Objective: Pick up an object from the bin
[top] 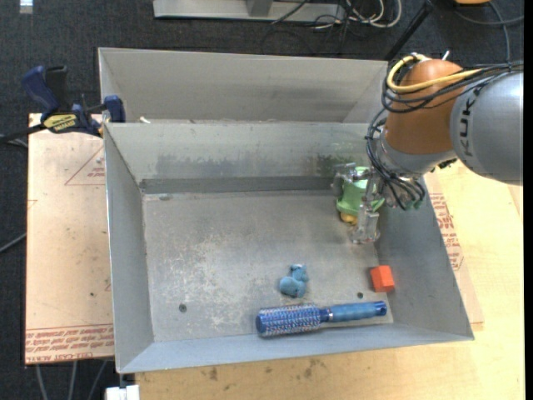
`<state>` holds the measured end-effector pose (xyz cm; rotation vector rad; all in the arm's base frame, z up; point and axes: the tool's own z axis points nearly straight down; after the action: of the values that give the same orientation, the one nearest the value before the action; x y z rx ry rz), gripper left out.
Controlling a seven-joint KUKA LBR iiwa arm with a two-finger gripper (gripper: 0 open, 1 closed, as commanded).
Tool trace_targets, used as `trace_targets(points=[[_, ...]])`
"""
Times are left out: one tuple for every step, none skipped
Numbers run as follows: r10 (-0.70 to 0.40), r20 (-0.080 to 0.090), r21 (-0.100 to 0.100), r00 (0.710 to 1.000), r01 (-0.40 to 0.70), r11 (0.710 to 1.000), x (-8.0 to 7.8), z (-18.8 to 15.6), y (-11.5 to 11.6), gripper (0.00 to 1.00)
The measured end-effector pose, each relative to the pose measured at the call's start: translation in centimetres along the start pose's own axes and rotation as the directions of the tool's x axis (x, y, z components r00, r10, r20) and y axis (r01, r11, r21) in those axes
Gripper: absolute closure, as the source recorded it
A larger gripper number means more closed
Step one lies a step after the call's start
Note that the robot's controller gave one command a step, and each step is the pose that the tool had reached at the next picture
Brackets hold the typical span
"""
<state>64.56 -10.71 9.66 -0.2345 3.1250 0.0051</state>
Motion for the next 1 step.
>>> trace_targets(points=[[0.001, -0.002, 0.001, 1.0, -0.001, 1.0, 0.07, 0.05, -0.09, 1.0]])
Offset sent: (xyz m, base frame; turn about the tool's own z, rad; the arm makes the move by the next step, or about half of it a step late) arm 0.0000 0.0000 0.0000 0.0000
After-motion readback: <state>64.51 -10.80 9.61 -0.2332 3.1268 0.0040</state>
